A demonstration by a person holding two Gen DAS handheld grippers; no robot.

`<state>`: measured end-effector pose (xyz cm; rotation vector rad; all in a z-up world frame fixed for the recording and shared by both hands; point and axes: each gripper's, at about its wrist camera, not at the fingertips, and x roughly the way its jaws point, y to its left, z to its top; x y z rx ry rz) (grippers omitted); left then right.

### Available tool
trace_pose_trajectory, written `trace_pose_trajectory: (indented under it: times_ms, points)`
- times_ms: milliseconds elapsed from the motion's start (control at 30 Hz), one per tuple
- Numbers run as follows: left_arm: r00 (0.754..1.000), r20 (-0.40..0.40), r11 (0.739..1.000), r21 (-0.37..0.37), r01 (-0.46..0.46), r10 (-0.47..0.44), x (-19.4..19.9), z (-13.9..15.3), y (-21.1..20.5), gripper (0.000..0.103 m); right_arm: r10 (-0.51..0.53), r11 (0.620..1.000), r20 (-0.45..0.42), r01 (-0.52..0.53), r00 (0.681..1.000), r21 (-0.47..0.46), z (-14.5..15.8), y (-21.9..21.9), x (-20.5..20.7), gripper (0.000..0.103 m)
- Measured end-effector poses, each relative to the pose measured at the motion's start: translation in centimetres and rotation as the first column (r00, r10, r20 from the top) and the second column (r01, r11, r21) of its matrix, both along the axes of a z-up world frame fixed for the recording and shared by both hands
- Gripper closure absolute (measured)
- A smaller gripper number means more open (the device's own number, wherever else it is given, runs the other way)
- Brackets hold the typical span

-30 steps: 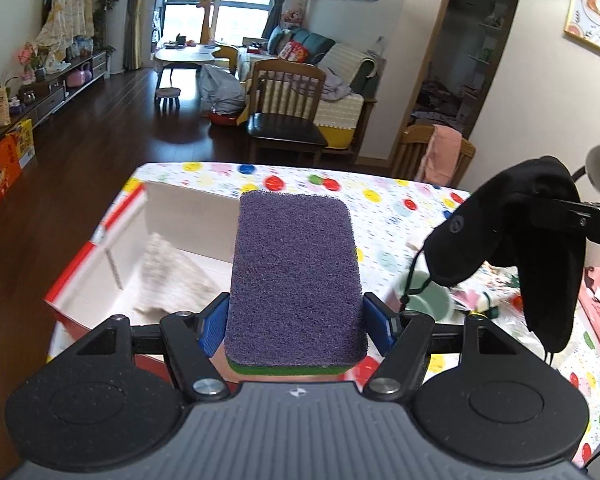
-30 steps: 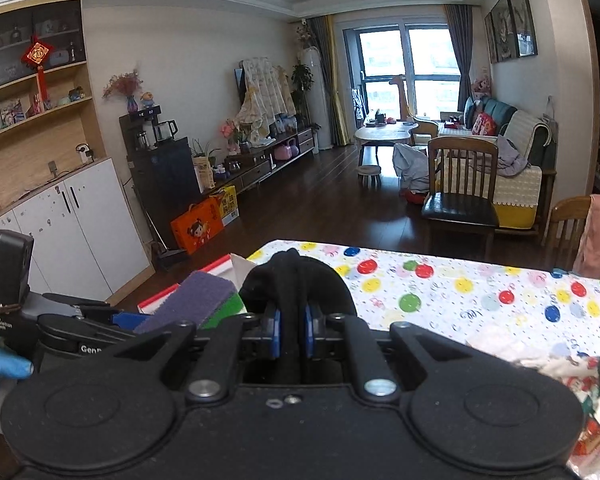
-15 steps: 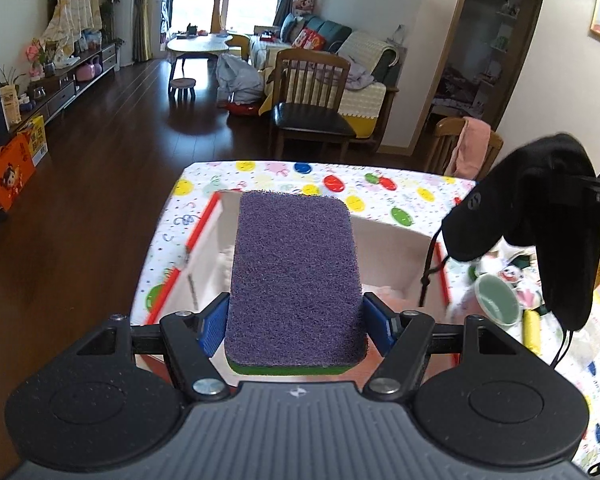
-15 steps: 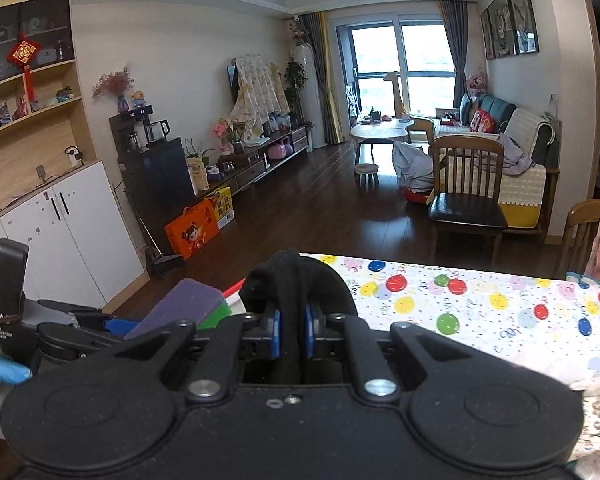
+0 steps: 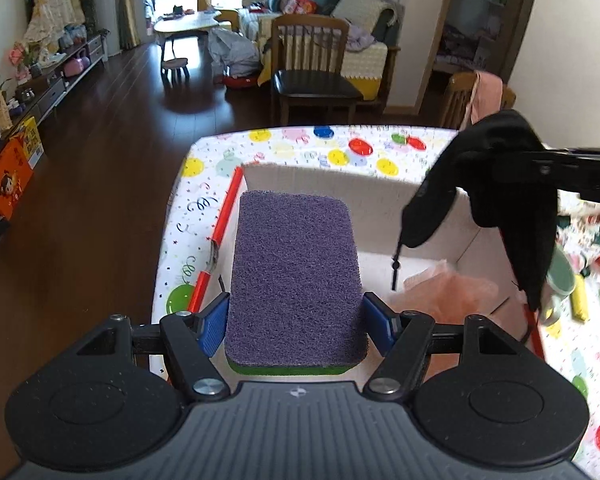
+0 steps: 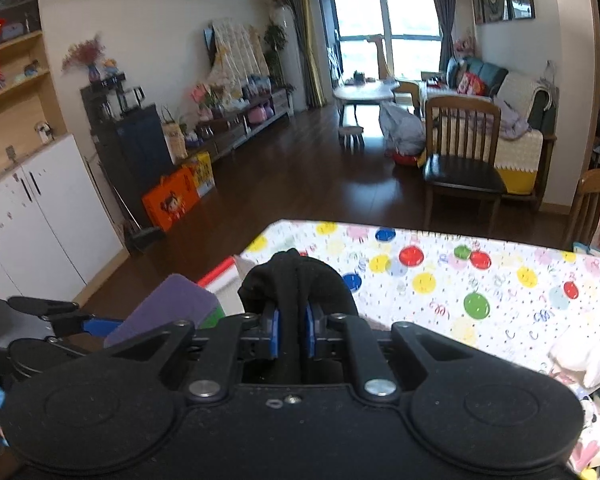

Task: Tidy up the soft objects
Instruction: 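Carry the purple sponge and black cloth with both tools into the red box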

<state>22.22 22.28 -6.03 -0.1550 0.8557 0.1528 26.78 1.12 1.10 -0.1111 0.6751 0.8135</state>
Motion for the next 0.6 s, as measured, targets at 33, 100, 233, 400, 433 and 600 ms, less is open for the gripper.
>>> trace_pose_trajectory:
  times_ms: [33,100,233,400,433,600]
  points:
    - [1.0,-0.01,1.0,0.003,0.007,-0.007,0.3,-0.4,0.0,0.033,-0.005,1.0,-0.003,0.005,1.0,-0.015,-0.5,0.4,0.2,0.091]
    - [1.0,-0.021,1.0,0.016,0.02,-0.02,0.8,-1.0,0.0,0.033,-0.017,0.999,-0.027,0.017,0.999,-0.032,-1.4,1.1,0.4,0.091]
    - [0.998,-0.048,0.998,0.043,0.049,-0.047,1.7,-2.2,-0.2,0.033,-0.038,0.997,-0.064,0.034,0.997,-0.065,-3.0,2.5,1.1,0.091]
    - [0.994,-0.086,0.996,0.047,0.072,-0.068,2.8,-3.4,-0.8,0.033,-0.064,0.991,-0.083,0.053,0.995,-0.12,-4.7,3.7,1.6,0.089]
    - [0.993,-0.092,0.996,0.049,0.079,-0.074,3.0,-3.6,-1.0,0.033,-0.067,0.99,-0.087,0.056,0.994,-0.133,-5.1,3.8,1.9,0.089]
    - [0.984,-0.144,0.992,0.062,0.114,-0.104,4.1,-4.8,-1.8,0.033,-0.071,0.982,-0.102,0.052,0.992,-0.181,-6.7,4.2,1.7,0.086]
